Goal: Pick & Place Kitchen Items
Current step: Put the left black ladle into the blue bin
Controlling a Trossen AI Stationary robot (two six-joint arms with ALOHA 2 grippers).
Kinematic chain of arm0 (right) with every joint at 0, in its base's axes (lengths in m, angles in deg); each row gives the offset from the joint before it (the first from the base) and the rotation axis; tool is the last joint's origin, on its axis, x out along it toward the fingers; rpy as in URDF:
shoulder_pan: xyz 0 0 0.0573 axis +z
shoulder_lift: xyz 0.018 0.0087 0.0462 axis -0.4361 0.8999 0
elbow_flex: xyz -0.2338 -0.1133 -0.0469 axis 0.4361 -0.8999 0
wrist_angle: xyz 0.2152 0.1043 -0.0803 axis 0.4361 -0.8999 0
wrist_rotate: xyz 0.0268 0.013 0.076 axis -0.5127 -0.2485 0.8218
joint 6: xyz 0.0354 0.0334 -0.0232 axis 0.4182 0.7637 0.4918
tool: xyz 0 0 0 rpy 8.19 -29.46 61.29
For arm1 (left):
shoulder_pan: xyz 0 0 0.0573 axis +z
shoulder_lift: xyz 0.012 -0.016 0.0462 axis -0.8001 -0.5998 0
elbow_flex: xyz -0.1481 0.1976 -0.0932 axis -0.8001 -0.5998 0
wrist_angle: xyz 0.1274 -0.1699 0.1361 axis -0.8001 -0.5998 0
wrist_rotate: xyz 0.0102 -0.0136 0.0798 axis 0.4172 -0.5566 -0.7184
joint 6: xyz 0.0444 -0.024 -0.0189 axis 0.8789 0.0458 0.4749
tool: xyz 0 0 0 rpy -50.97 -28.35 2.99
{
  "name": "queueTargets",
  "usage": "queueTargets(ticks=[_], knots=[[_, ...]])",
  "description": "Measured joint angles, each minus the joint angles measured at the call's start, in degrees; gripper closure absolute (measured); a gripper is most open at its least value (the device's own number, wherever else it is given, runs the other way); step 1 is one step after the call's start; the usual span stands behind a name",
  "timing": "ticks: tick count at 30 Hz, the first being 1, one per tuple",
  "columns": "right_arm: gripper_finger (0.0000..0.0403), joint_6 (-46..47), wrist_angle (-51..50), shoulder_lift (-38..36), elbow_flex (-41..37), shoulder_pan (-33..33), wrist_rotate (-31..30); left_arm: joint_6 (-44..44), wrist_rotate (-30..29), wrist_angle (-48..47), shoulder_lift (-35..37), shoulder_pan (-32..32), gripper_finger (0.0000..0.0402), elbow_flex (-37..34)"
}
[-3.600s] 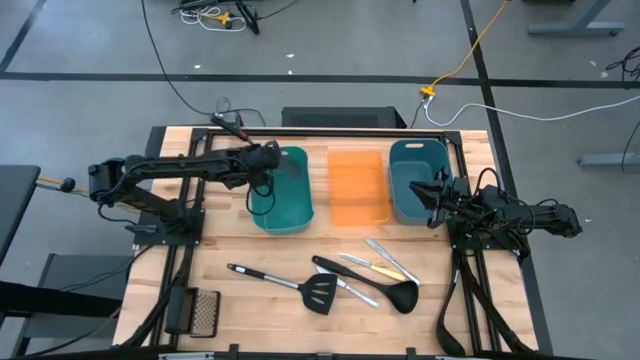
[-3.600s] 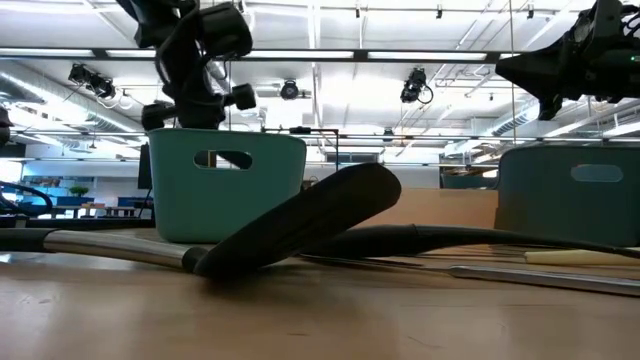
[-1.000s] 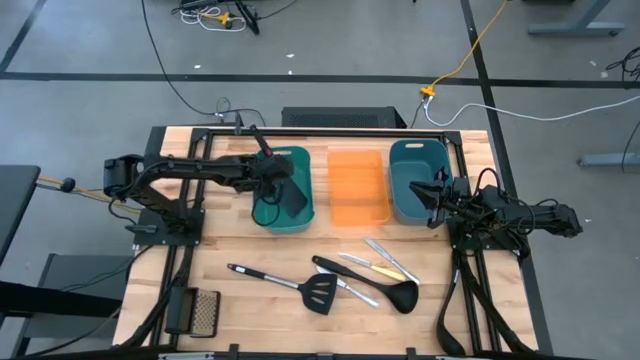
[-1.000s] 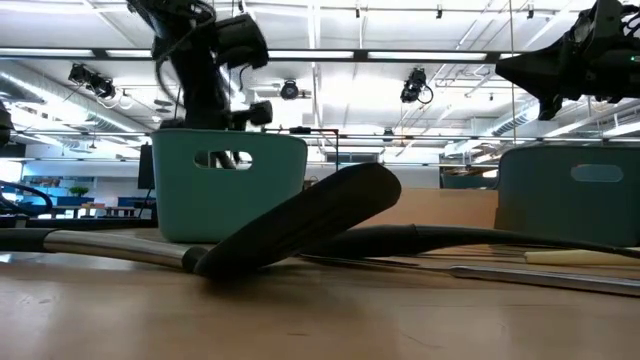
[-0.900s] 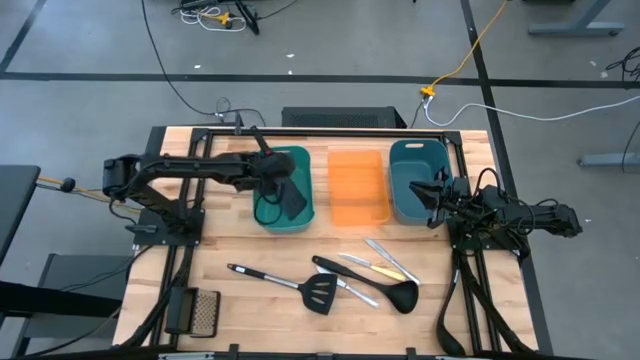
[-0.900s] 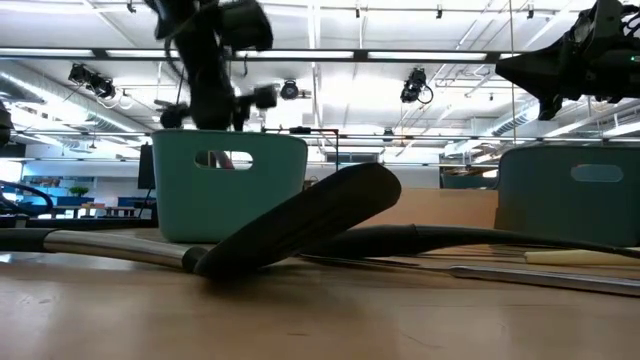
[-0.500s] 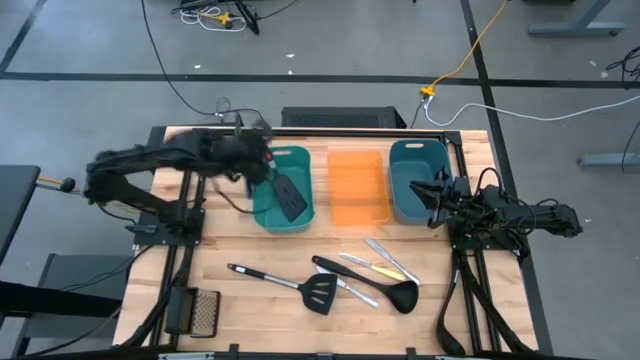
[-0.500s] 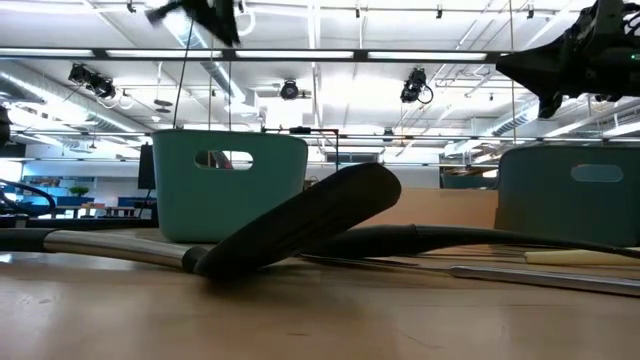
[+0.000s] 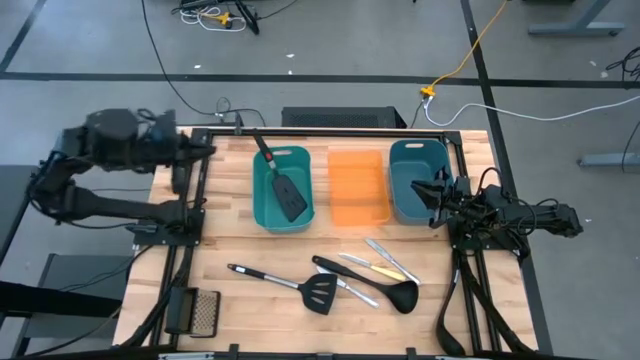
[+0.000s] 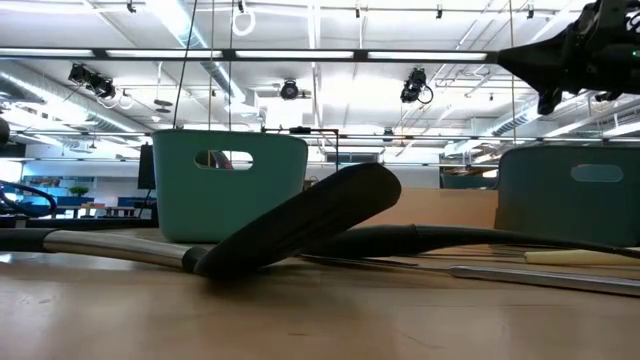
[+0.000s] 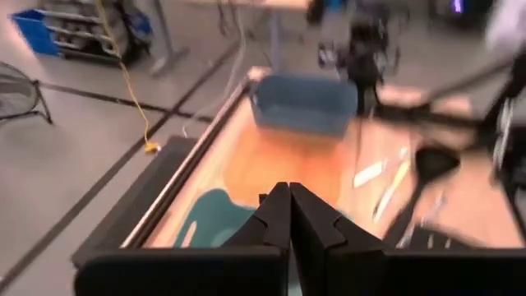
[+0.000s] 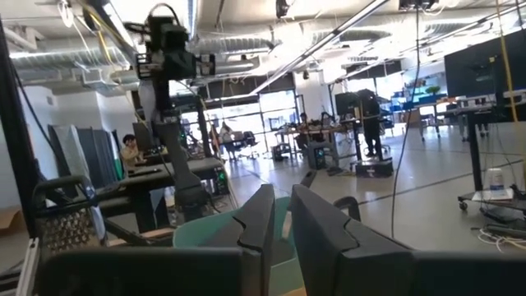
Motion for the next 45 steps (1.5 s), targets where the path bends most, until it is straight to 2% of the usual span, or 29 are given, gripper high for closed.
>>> queueTargets(ticks=[9,11,13,16,22,31,39,45], knots=[[0.0346,0.7,0.6,0.0,0.0,0.0,1.5,-7.5,1.1,30.5,17.9,-3.2,0.0397,-34.8],[0.0346,0.7,0.5,0.0,0.0,0.0,1.6,-7.5,1.3,38.5,19.5,-3.8,0.0398,-41.4],[0.0346,0.7,0.5,0.0,0.0,0.0,1.6,-4.6,5.0,46.3,19.7,-4.9,0.0398,-46.5],[0.0346,0.7,0.5,0.0,0.0,0.0,1.6,-0.1,7.0,54.3,19.5,-7.1,0.0398,-51.4],[0.0346,0.6,0.5,0.0,0.0,0.0,1.7,3.7,5.4,61.2,19.6,-10.7,0.0398,-58.1],[0.0346,0.6,0.4,0.0,0.0,0.0,1.7,8.2,3.4,65.9,19.2,-15.3,0.0399,-61.5],[0.0346,0.5,-0.8,0.0,0.0,0.0,6.3,11.1,0.8,66.2,19.2,-16.4,0.0399,-61.8],[0.0352,1.7,1.8,0.5,1.3,0.0,6.4,10.8,0.4,66.2,19.2,-16.4,0.0394,-61.8]])
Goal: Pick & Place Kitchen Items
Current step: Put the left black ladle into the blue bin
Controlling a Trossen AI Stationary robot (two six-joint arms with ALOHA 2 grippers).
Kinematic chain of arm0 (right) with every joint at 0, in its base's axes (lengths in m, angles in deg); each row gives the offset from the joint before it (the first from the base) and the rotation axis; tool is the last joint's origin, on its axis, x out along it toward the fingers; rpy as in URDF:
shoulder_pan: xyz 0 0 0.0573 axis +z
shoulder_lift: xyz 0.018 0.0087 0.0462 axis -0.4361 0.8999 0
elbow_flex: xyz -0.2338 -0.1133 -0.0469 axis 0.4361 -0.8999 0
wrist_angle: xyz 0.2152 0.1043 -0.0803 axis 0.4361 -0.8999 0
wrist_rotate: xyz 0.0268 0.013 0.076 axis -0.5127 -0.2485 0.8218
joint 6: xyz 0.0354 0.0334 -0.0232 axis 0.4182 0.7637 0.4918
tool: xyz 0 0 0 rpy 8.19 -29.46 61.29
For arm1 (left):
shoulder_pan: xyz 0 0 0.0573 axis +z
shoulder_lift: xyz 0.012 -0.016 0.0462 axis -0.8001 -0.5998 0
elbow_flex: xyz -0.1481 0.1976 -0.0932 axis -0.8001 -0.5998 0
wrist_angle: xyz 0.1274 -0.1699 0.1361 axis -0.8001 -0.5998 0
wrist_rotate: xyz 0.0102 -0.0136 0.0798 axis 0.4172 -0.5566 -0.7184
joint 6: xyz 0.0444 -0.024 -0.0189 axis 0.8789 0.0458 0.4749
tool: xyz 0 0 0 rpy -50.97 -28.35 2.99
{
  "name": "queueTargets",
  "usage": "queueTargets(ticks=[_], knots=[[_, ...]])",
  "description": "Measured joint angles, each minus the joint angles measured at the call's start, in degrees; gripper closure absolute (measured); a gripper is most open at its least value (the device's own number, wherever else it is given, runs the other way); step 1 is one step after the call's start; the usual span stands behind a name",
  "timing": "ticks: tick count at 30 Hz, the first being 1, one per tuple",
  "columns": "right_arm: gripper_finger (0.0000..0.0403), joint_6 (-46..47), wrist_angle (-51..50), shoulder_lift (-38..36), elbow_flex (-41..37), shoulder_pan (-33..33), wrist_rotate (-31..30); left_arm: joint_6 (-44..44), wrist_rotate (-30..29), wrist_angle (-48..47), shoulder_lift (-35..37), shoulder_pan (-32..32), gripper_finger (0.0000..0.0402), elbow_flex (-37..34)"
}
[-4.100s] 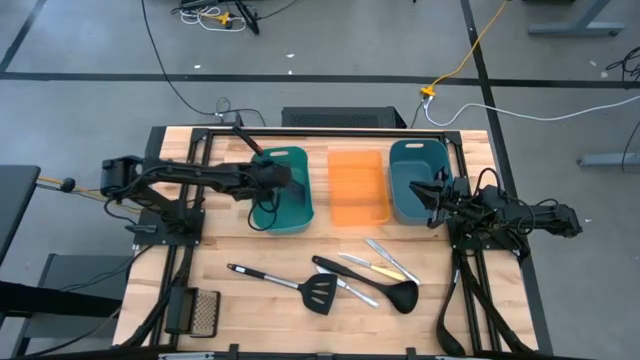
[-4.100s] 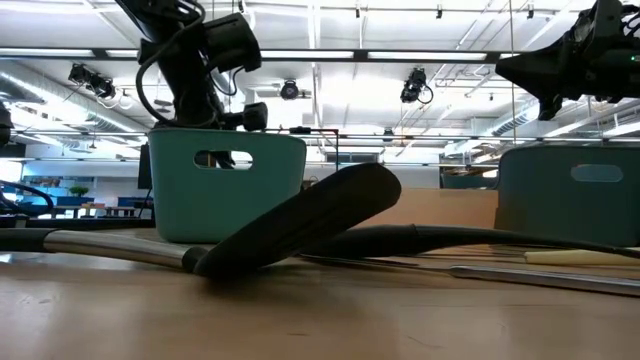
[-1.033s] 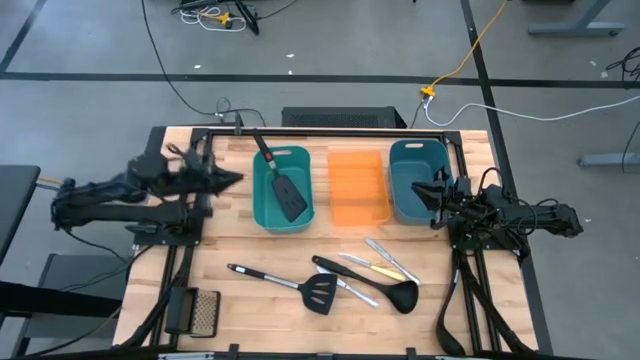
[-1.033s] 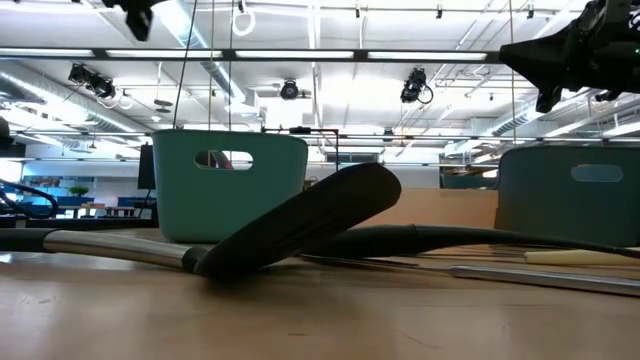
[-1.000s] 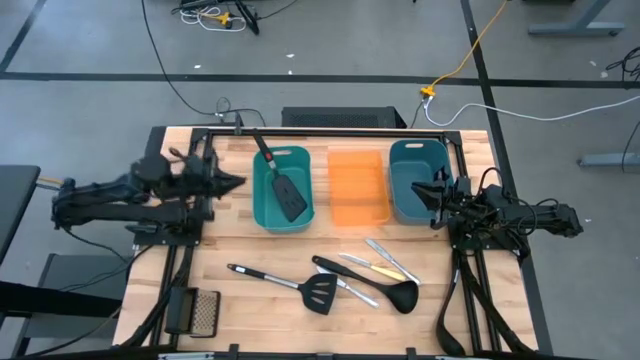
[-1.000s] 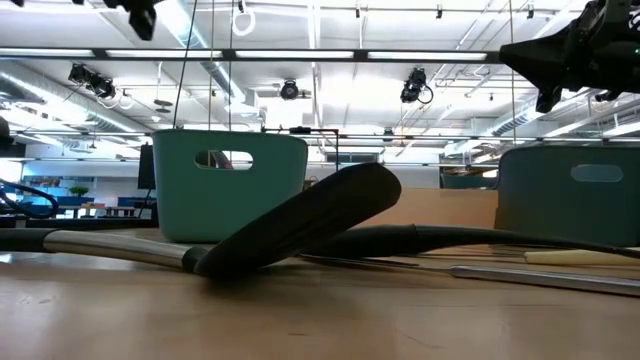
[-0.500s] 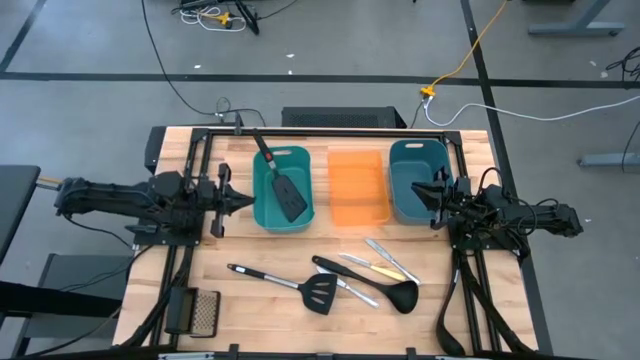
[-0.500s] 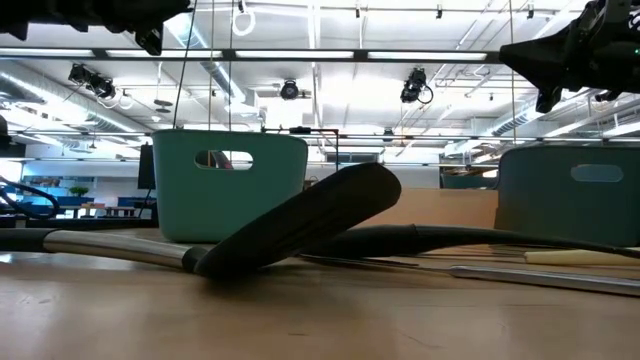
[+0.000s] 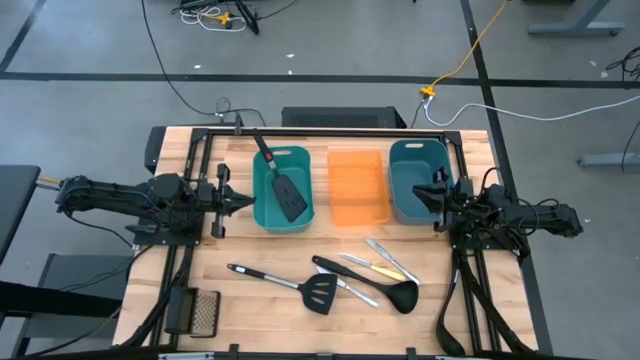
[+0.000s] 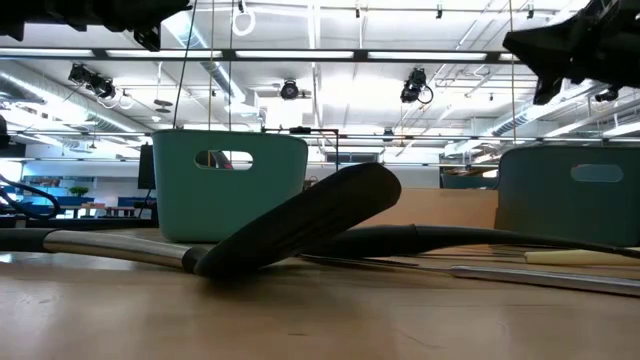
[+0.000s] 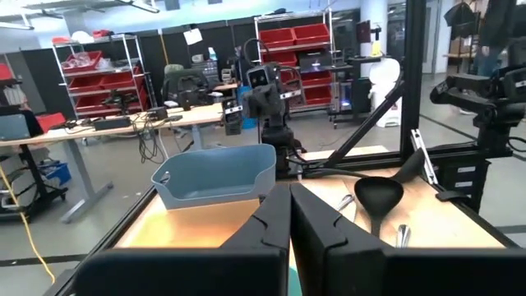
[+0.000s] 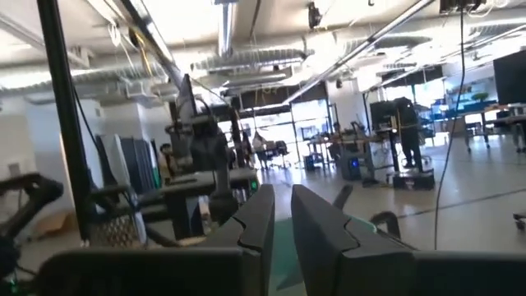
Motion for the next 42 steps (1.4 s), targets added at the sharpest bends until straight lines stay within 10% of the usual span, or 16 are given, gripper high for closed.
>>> queueTargets(ticks=[15,28,42], knots=[[0.0391,1.5,-25.5,32.8,27.8,5.3,-2.1,-2.3,-5.3,2.1,0.0,0.0,0.0388,0.0],[0.0273,9.2,-52.2,70.7,56.5,18.0,-4.7,-5.7,-5.3,2.1,0.0,0.0,0.0393,0.0],[0.0179,25.6,-49.9,93.0,59.2,25.7,-4.0,-5.7,-5.3,2.1,0.0,0.0,0.0392,0.0]])
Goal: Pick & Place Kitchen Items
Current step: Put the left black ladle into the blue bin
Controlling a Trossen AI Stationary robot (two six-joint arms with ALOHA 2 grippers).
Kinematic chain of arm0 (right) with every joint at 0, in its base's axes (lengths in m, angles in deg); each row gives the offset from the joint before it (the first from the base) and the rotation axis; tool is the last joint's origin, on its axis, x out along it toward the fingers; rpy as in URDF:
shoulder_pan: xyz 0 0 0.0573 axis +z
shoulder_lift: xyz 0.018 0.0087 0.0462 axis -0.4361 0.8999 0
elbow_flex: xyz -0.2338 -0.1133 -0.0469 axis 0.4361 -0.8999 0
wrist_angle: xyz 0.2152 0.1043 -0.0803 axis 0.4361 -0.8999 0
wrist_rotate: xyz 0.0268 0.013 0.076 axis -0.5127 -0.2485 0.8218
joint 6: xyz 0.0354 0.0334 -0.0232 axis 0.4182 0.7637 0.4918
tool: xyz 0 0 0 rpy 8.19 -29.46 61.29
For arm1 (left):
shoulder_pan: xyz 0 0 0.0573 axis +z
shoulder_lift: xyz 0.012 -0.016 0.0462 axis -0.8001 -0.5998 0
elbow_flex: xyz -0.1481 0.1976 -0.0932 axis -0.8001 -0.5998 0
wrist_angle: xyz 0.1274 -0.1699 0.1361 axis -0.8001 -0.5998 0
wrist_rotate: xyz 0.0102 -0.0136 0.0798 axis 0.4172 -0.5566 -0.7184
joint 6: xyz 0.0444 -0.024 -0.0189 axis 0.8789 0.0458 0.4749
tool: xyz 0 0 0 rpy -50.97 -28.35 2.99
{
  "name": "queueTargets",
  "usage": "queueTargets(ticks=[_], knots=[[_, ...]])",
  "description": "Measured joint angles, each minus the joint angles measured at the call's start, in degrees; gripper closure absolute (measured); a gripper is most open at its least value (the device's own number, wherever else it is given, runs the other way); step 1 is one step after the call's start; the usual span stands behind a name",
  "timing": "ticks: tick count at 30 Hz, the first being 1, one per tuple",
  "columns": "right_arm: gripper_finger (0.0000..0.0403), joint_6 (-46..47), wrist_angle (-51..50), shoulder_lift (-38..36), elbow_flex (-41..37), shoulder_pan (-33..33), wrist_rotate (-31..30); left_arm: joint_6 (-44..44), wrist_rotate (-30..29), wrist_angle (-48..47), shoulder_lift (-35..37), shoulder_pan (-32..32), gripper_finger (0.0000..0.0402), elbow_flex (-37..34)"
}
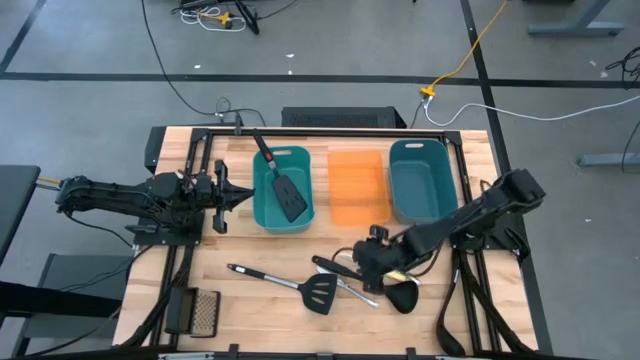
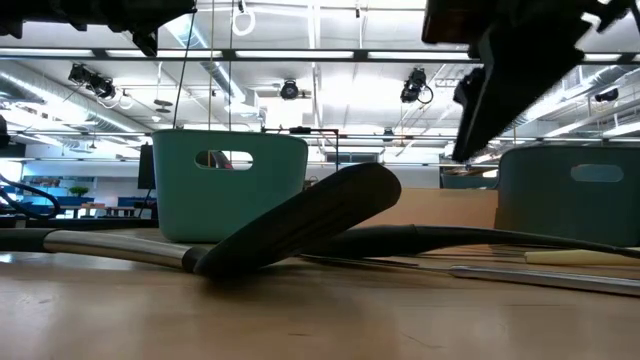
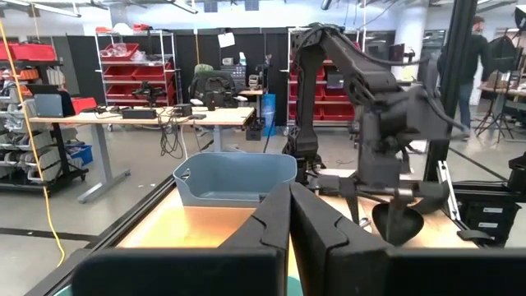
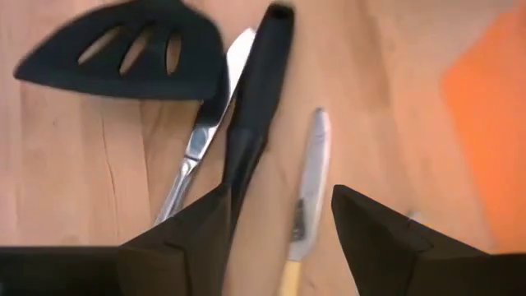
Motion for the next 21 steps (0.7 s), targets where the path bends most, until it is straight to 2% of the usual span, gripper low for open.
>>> queueTargets(ticks=[6,21], knots=[[0.0179,1.3,6.7,3.7,0.0,1.1,0.7,0.0,-0.1,0.0,0.0,0.0,0.0391,0.0],[0.018,6.6,9.8,11.3,0.0,2.9,-1.3,0.0,-0.2,0.0,0.0,0.0,0.0388,0.0]])
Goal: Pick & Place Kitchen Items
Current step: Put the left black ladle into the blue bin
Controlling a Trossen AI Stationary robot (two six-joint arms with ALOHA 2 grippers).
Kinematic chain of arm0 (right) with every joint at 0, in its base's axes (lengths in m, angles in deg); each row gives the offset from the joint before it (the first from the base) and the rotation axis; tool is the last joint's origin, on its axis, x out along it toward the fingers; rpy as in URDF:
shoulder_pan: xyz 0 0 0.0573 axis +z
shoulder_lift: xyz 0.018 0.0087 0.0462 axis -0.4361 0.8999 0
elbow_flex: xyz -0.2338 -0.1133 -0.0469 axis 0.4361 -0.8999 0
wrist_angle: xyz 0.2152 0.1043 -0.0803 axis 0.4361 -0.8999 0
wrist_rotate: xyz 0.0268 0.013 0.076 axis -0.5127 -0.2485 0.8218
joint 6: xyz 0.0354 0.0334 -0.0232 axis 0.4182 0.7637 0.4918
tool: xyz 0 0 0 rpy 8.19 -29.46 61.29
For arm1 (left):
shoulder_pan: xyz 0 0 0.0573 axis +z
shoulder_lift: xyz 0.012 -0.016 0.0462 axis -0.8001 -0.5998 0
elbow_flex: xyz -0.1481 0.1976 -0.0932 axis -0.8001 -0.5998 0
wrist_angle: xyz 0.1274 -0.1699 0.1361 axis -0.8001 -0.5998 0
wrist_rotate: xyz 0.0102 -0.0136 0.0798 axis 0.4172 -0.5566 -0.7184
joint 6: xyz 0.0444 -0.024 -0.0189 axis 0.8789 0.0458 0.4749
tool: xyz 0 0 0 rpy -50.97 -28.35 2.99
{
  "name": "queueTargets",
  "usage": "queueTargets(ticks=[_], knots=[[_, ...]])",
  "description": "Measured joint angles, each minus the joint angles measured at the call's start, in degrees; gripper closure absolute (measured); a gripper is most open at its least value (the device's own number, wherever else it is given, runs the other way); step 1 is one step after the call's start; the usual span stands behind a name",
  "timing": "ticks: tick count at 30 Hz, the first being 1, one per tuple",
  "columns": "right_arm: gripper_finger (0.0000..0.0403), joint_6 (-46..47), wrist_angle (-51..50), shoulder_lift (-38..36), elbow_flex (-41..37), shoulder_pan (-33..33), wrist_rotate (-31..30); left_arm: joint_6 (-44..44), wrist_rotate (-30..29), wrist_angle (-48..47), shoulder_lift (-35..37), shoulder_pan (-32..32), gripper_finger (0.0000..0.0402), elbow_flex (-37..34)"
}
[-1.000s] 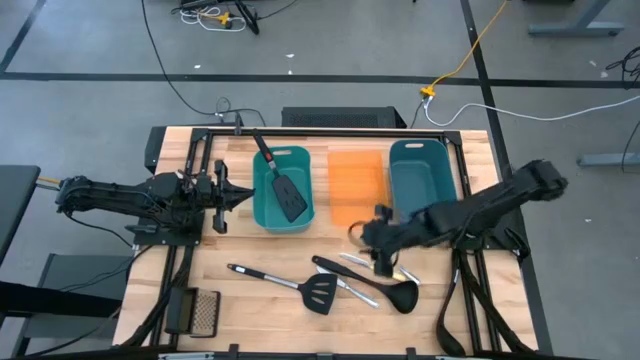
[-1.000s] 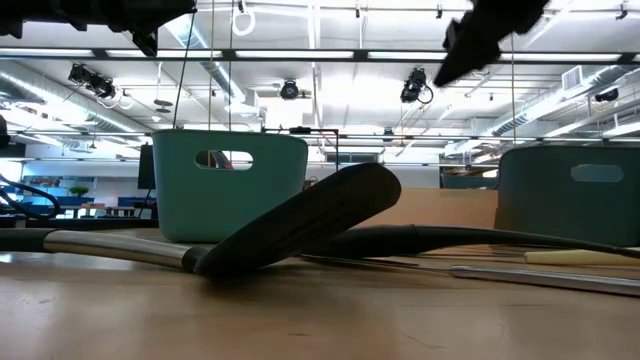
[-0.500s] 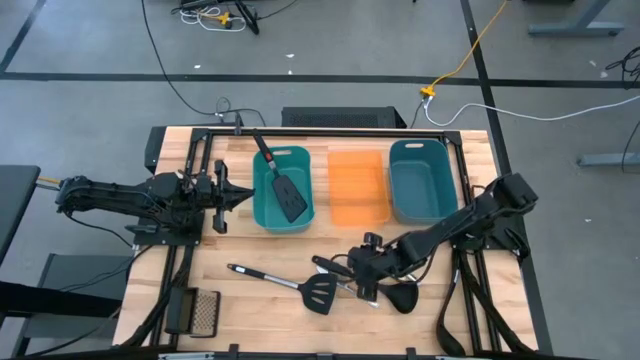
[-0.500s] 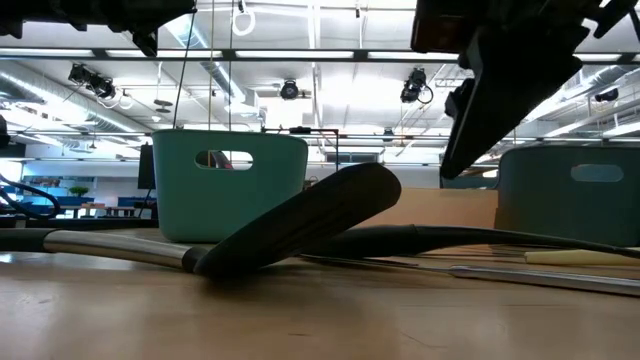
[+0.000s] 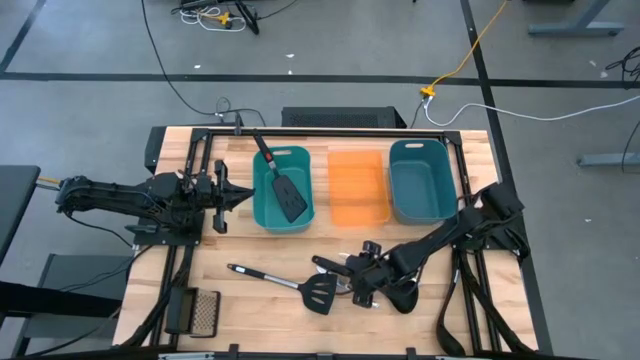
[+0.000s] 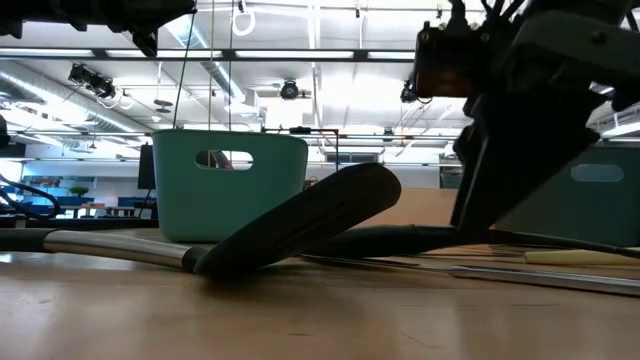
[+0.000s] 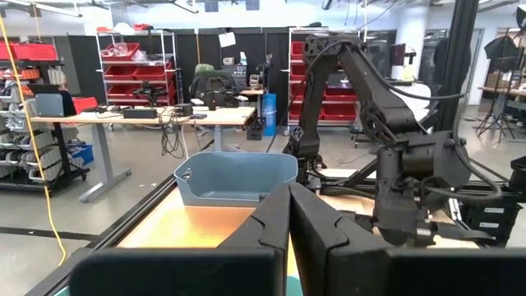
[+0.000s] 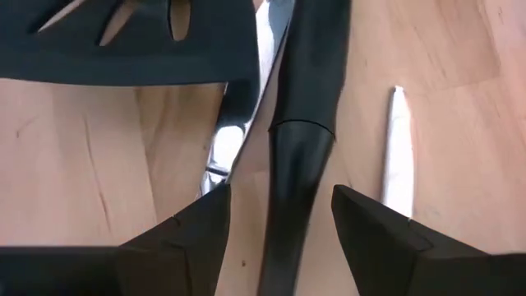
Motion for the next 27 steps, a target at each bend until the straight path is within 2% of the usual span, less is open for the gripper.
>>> queueTargets(ticks=[9,19,27], knots=[[0.0226,0.5,0.7,2.7,0.0,0.2,-0.1,0.0,0.0,0.0,0.0,0.0,0.0388,0.0],[0.0324,-0.3,0.1,2.8,0.0,0.1,0.0,0.0,0.0,0.0,0.0,0.0,0.0388,0.0],[0.0324,-0.7,-1.2,2.3,0.1,-0.4,2.3,0.0,0.0,0.0,0.0,0.0,0.0388,0.0]])
